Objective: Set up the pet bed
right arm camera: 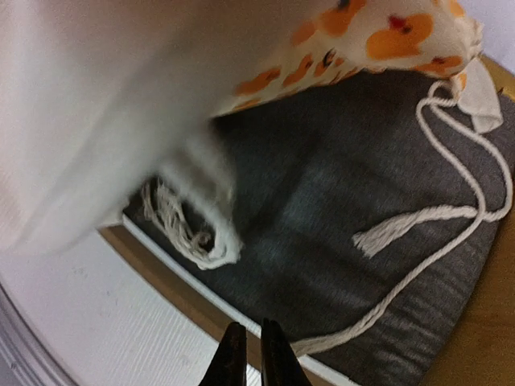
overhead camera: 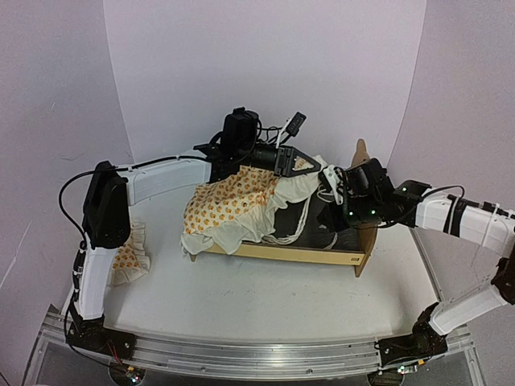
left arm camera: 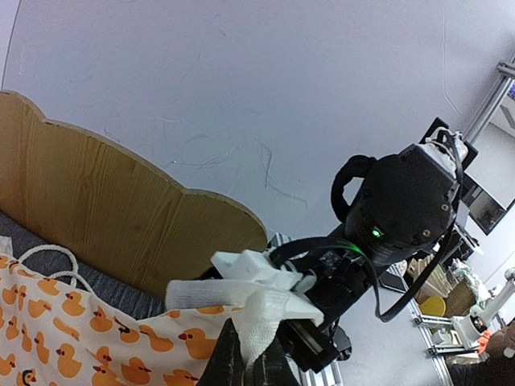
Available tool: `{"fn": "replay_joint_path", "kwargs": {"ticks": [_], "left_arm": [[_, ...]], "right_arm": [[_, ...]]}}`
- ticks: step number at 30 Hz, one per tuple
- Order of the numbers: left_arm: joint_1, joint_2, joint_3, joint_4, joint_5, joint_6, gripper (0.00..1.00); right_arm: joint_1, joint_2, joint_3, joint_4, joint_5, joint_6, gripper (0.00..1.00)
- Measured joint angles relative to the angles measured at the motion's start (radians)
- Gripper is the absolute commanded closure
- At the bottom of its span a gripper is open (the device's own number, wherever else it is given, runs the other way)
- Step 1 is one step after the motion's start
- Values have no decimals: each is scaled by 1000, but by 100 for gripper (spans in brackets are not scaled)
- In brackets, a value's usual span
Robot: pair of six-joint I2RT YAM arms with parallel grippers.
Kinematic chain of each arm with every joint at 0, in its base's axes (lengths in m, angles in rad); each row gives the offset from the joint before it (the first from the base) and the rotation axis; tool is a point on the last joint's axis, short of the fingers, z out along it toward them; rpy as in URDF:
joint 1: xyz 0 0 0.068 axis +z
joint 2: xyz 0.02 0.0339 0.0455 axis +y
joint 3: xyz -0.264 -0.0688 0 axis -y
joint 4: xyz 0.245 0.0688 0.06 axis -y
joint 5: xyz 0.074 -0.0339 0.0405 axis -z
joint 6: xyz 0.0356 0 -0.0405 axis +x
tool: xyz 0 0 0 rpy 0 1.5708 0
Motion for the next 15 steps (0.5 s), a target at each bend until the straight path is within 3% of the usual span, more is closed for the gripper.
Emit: {"fn": "replay_joint_path", "kwargs": {"ticks": [5, 9, 15], "left_arm": [[2, -25, -5, 9, 23, -11, 100], [6, -48, -33, 16, 40, -11, 100], [21, -64, -51, 17, 78, -11, 100]], "right_arm": [[-3, 0, -58, 180, 80, 19, 76], [-17, -10, -97, 260, 93, 26, 59], [-105, -51, -104, 321, -18, 41, 55]]}}
